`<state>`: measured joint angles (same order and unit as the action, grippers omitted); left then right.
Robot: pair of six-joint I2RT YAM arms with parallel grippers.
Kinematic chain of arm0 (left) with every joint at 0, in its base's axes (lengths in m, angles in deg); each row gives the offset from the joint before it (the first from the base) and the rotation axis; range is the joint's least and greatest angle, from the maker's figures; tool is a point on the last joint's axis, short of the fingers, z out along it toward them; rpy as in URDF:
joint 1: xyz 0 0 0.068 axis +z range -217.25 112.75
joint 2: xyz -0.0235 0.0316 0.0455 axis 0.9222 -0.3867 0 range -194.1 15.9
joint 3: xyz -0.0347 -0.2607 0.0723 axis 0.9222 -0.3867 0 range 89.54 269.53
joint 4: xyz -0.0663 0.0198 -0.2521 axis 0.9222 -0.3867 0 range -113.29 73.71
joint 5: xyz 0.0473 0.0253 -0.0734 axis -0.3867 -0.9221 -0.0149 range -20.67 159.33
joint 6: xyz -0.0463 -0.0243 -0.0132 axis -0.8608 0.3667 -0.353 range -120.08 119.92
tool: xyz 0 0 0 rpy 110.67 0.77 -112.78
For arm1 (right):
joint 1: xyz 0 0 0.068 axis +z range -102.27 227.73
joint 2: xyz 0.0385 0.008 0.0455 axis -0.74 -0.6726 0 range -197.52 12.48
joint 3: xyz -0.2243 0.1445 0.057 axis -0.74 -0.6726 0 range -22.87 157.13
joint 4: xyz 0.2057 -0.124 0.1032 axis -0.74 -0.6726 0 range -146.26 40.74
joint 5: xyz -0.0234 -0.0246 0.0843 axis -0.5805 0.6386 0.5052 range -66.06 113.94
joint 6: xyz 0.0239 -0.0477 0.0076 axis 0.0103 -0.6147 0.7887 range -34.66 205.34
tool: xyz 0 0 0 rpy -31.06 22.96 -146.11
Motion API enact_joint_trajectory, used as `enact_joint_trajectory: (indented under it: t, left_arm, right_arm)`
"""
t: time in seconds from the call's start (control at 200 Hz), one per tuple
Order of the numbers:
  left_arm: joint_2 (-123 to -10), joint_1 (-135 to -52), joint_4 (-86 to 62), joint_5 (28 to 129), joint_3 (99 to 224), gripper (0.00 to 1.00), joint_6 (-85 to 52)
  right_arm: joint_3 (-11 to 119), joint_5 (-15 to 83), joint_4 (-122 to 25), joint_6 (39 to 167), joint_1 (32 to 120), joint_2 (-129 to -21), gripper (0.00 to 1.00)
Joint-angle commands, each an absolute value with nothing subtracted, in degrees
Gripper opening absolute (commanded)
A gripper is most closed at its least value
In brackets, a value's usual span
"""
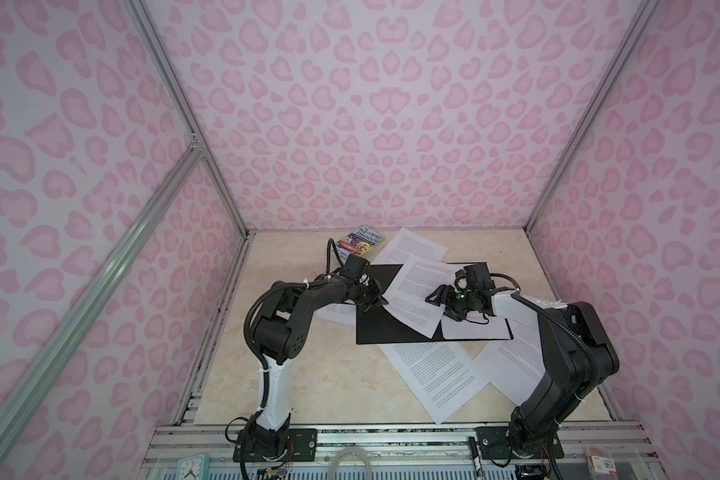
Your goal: Put the files into the folder
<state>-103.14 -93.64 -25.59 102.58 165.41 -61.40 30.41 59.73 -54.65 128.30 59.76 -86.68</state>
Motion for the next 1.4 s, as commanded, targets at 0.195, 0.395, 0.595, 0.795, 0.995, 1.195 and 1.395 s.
enact_joint_trajectory:
  t: [0.195, 0.395, 0.595, 0.795, 0.995, 1.195, 1.395]
  left_arm:
    - [-103.64, -93.70, -23.07, 104.35, 165.21, 0.03, -65.90]
    - [-102.39, -93.70, -20.46, 105.37, 163.92, 0.03, -70.03]
    - [-101.73, -93.63, -13.69, 108.10, 161.48, 0.03, -75.71]
    - [-99.90, -93.36, -11.39, 108.79, 160.42, 0.03, -78.03]
    - [-98.52, -93.18, -7.50, 109.24, 158.98, 0.04, -81.21]
    - [-98.30, -93.18, 0.71, 110.02, 156.37, 0.03, -87.34]
    - [-98.22, -93.18, 3.44, 110.11, 156.28, 0.03, -89.82]
  right_arm:
    - [26.13, 61.20, -46.11, 135.37, 60.37, -84.92, 0.67]
    - [21.17, 60.13, -37.97, 141.19, 61.69, -83.86, 0.68]
    - [19.55, 59.64, -36.60, 141.94, 63.00, -83.99, 0.71]
    - [18.95, 59.36, -36.35, 141.93, 63.07, -83.60, 0.73]
    - [18.29, 59.55, -35.35, 142.56, 63.13, -83.41, 0.74]
    - [17.10, 61.38, -31.07, 145.63, 63.16, -83.78, 0.77]
    - [16.36, 62.70, -27.55, 147.84, 63.31, -83.94, 0.78]
